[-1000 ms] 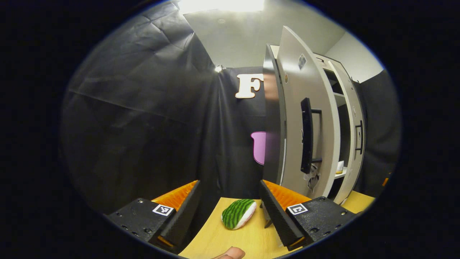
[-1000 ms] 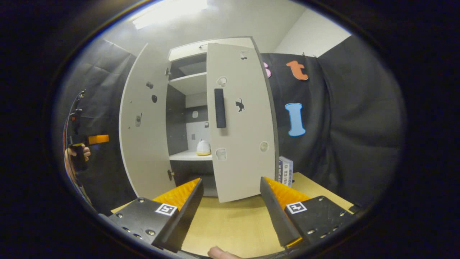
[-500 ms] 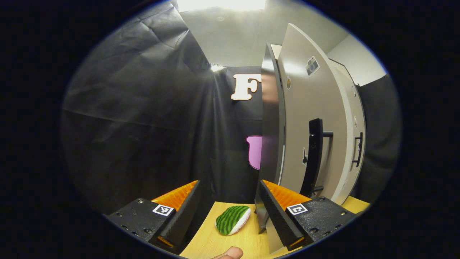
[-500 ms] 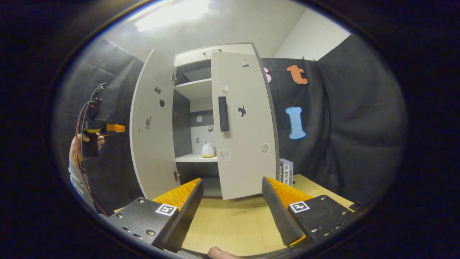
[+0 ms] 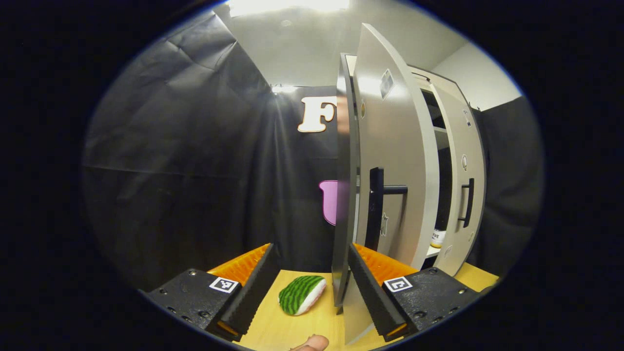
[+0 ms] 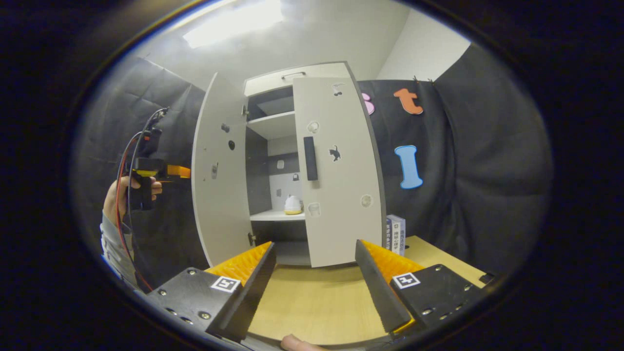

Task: Grab one shoe with the right hand and put it into the shoe cabinet, grab the other shoe with the left hand and put it into the shoe cabinet; then close the right door with the right hand and the left door with the left hand.

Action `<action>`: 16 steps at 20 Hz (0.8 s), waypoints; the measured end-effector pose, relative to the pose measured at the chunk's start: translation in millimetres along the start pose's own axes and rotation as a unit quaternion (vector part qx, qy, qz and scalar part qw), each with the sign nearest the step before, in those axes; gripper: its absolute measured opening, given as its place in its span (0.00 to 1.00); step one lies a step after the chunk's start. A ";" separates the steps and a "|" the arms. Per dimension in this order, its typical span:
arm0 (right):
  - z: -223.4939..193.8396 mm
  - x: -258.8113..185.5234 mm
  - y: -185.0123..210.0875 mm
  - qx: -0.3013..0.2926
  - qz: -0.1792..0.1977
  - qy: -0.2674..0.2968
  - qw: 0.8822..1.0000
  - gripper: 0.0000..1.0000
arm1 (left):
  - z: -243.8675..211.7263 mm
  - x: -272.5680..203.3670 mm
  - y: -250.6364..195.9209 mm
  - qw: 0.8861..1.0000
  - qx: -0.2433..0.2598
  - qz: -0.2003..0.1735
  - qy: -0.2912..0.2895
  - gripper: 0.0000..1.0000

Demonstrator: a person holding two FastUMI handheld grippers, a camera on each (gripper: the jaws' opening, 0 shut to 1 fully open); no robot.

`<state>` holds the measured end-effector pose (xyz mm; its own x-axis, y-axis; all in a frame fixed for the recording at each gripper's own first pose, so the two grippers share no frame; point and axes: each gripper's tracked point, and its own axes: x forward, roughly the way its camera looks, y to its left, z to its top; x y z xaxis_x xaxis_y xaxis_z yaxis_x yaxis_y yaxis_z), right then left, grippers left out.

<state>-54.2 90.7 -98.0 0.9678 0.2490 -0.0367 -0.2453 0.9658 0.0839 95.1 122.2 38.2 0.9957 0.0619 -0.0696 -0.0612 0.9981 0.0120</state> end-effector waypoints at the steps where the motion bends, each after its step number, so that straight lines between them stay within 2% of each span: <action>1: 0.3 -0.4 -2.3 0.002 -0.001 0.000 1.000 0.98 | 0.6 -0.2 0.1 1.000 0.009 0.006 0.001 0.94; 4: 1.0 0.3 -7.1 0.006 -0.008 -0.002 1.000 0.98 | 3.0 0.2 -1.4 0.999 0.026 0.021 -0.004 0.89; 7: -0.5 2.7 -4.9 0.009 -0.008 -0.001 1.000 0.98 | 3.7 0.5 -3.4 1.000 0.018 0.024 -0.009 0.94; 8: -1.7 2.2 -4.2 0.006 -0.008 0.000 1.000 0.98 | 3.1 1.8 -4.7 1.000 0.013 0.018 -0.007 0.89; 10: -2.5 2.8 -4.3 0.000 -0.011 0.000 1.000 0.98 | 2.2 5.2 -9.9 1.000 0.005 0.002 -0.005 0.94; 11: -2.4 3.8 -4.4 -0.002 -0.013 0.000 1.000 0.98 | 3.6 6.1 -15.0 1.000 0.002 -0.007 -0.003 0.89; 12: -3.1 4.1 -3.1 -0.004 -0.014 0.000 1.000 0.98 | 5.4 8.7 -21.3 1.000 0.000 -0.018 0.000 0.94; 13: -3.5 4.9 -2.1 -0.005 -0.014 0.000 1.000 0.98 | 5.6 10.6 -29.2 1.000 0.000 -0.025 0.002 0.89; 16: -6.3 4.8 -3.4 -0.007 -0.016 0.004 1.000 0.98 | 2.8 0.9 -57.4 0.999 -0.004 -0.043 0.005 0.89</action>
<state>-49.0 89.0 -104.8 0.9747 0.2188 -0.0462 -0.2154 0.9741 0.0695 99.6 64.9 40.2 0.9966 -0.0237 -0.0794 0.0236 0.9997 -0.0028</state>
